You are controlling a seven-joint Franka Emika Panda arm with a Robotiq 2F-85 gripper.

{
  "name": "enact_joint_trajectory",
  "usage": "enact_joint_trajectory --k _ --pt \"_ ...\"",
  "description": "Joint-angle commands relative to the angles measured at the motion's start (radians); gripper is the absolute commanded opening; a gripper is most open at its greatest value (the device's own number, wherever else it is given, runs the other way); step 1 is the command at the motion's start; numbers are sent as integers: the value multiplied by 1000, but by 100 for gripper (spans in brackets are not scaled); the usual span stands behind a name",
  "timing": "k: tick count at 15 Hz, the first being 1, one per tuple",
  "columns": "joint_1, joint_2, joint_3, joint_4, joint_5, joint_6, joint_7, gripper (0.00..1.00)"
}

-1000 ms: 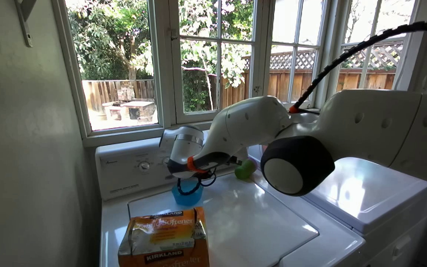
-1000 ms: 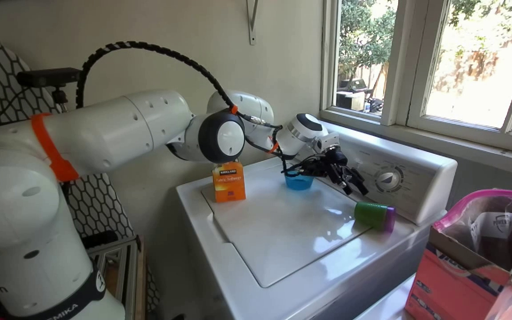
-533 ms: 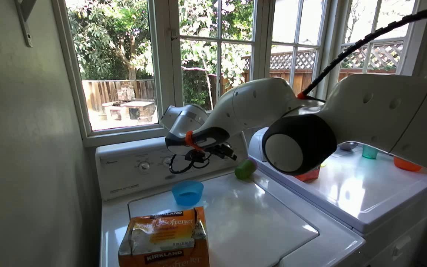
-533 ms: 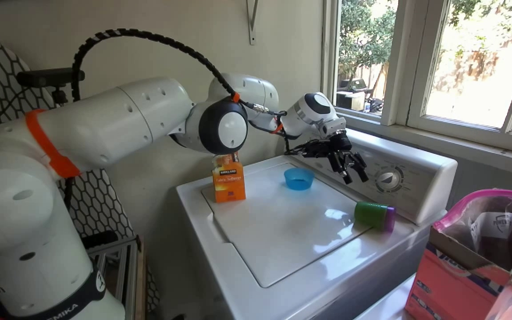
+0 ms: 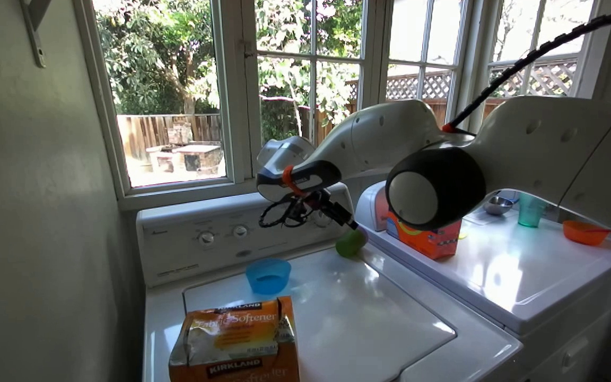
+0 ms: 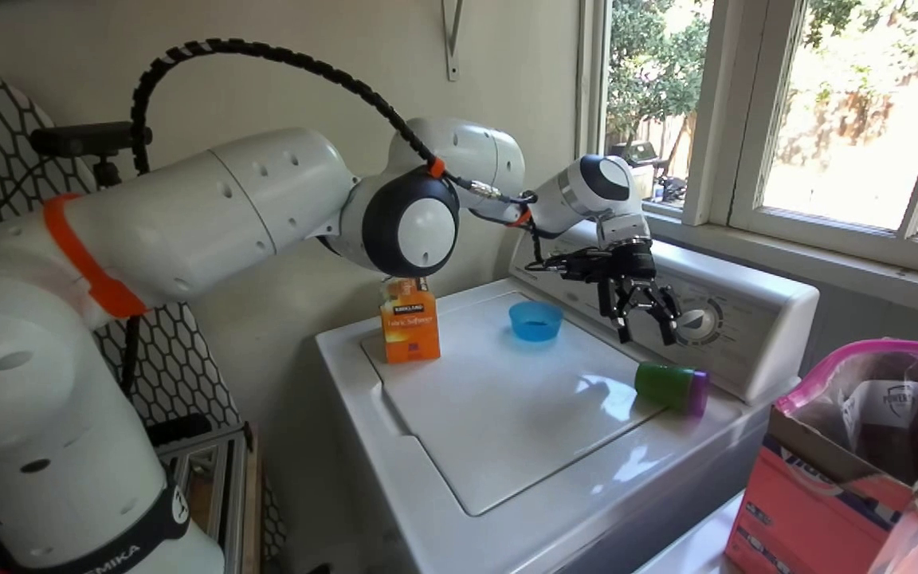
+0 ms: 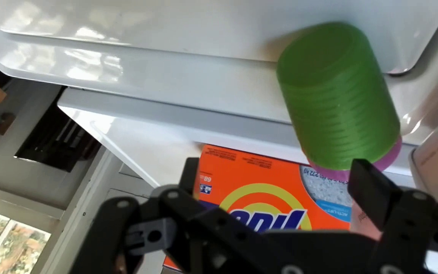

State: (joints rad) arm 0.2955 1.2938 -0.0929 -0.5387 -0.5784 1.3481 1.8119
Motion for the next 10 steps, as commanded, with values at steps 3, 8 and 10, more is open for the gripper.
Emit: enact_joint_trajectory --k 3,8,10 --pt "-14 -4 10 6 26 -28 20 100" --pt "-130 -29 49 17 150 -71 91 100" --pt "-177 -39 57 20 188 -60 116 100"
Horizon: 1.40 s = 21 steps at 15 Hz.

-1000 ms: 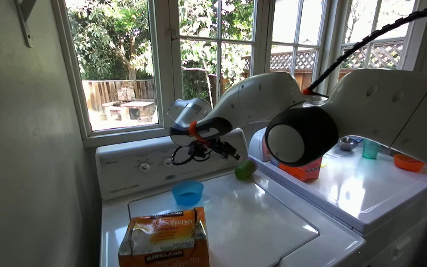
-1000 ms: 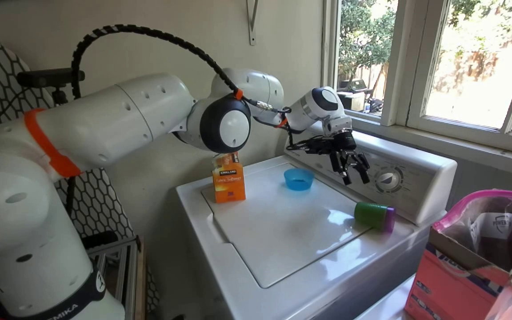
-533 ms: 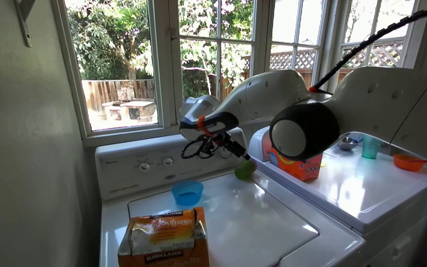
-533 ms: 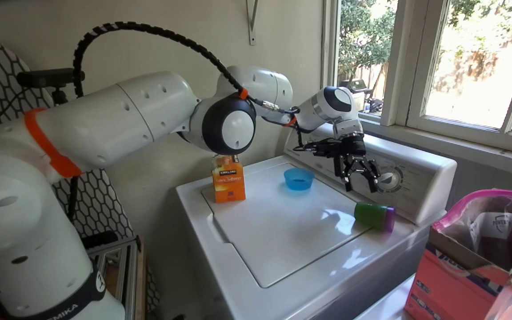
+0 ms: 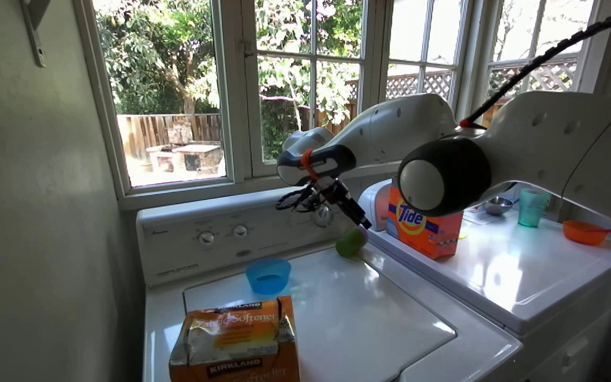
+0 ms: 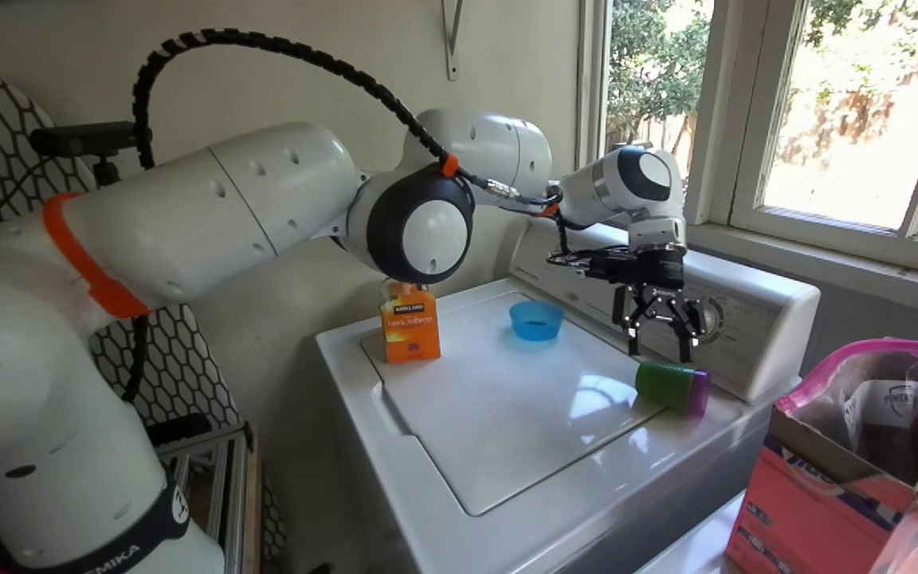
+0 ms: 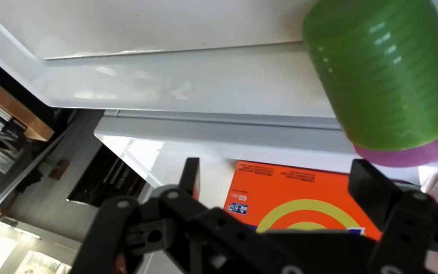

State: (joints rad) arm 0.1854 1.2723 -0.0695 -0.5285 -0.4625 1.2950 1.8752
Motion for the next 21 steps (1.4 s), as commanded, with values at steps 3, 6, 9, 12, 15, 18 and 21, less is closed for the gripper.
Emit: enact_joint_trajectory --k 3,6,9,12,15,18,21 --pt "-126 -31 46 23 128 5 115 100" --pt "-169 -39 68 28 198 -14 196 100" --pt "-208 -37 88 24 267 -15 289 100" --pt "-187 -42 61 15 216 0 220 100" --pt "-221 -48 100 20 289 -27 285 100" --pt "-269 -44 145 21 375 -24 285 100" --pt "-317 -33 180 22 457 -12 320 100"
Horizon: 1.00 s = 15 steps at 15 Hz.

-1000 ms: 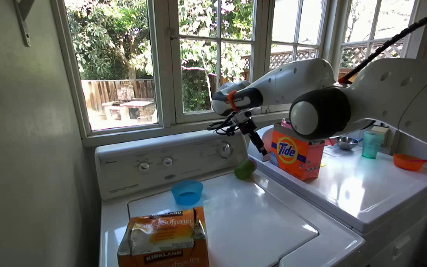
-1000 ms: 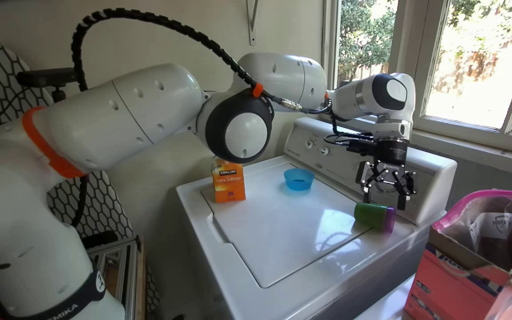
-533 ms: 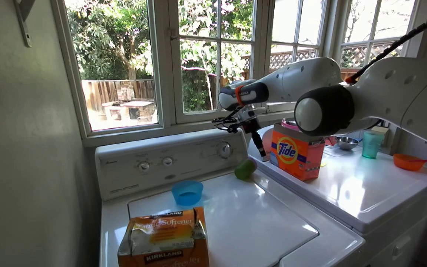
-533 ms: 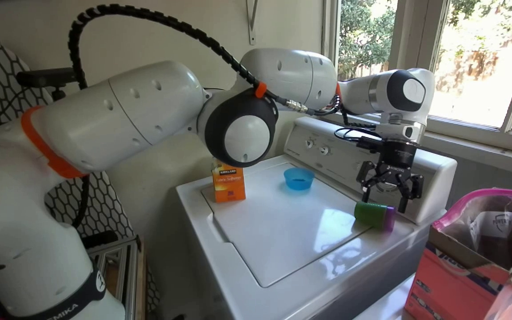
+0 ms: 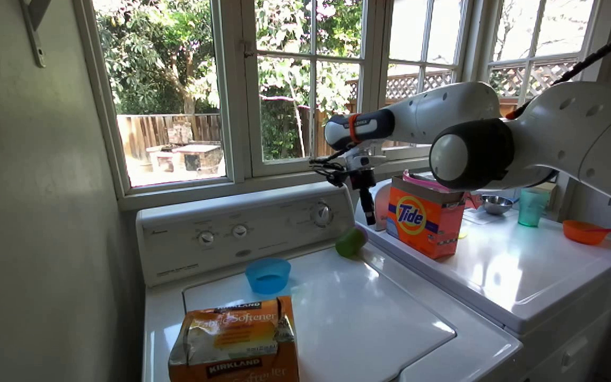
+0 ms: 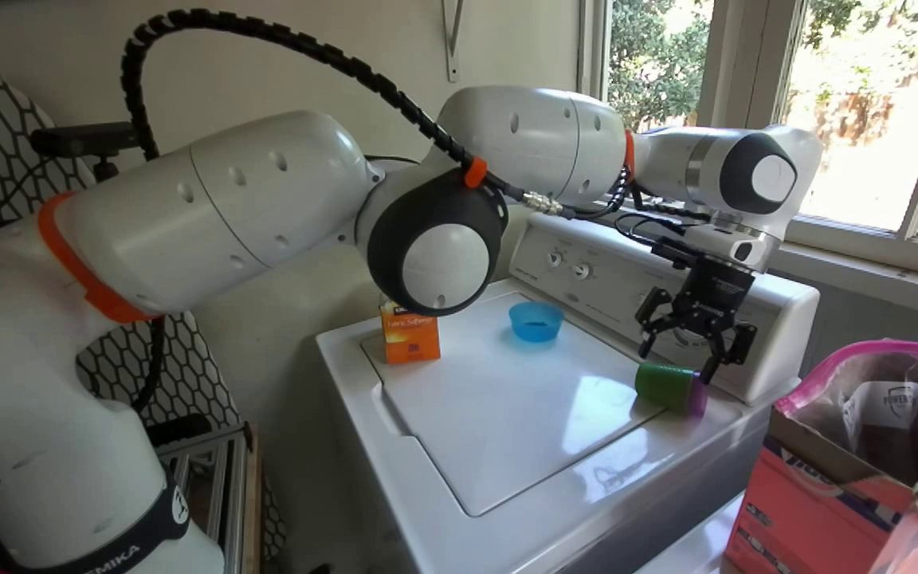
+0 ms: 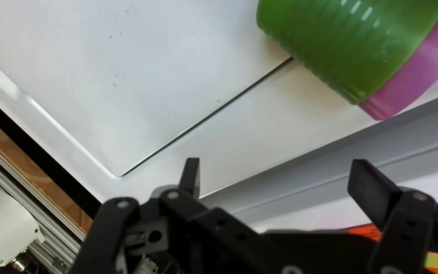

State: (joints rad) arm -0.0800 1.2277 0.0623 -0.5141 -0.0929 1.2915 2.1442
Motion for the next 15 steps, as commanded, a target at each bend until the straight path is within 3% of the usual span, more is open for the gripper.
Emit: enact_joint_trajectory --k 1,9,15 --pt "-69 15 59 9 114 1 67 100" --pt "-152 57 115 17 298 96 300 100" --pt "-175 63 103 17 339 233 478 100"
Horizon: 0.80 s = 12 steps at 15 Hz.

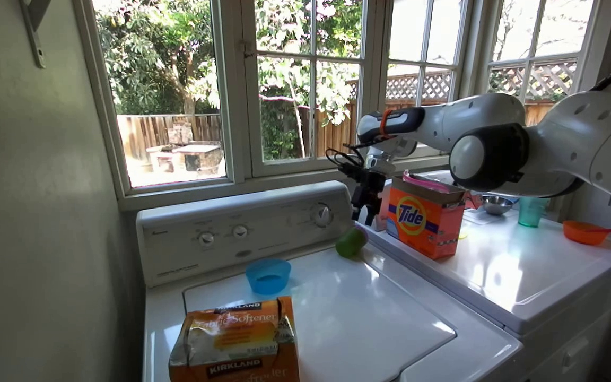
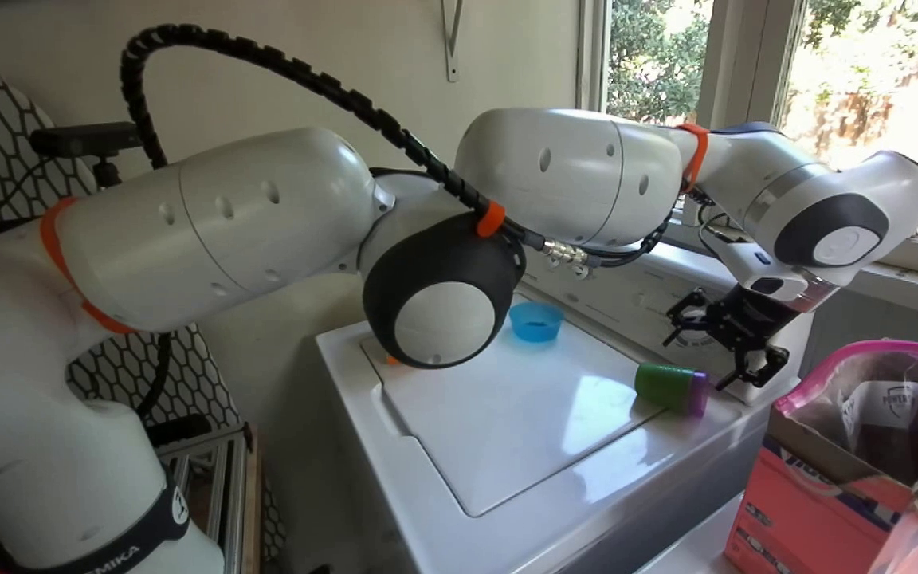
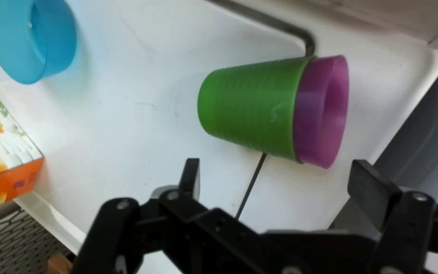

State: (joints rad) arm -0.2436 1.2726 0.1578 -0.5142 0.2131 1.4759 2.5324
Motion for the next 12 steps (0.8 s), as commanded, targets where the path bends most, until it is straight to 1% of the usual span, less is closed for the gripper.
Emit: enact_joint_trajectory --k 1,4,7,12 --pt "-8 19 5 14 31 52 108 100" --pt "-4 29 18 8 38 42 144 100" --pt "-14 38 46 0 62 23 160 100" --pt "-14 58 70 -6 86 13 186 100"
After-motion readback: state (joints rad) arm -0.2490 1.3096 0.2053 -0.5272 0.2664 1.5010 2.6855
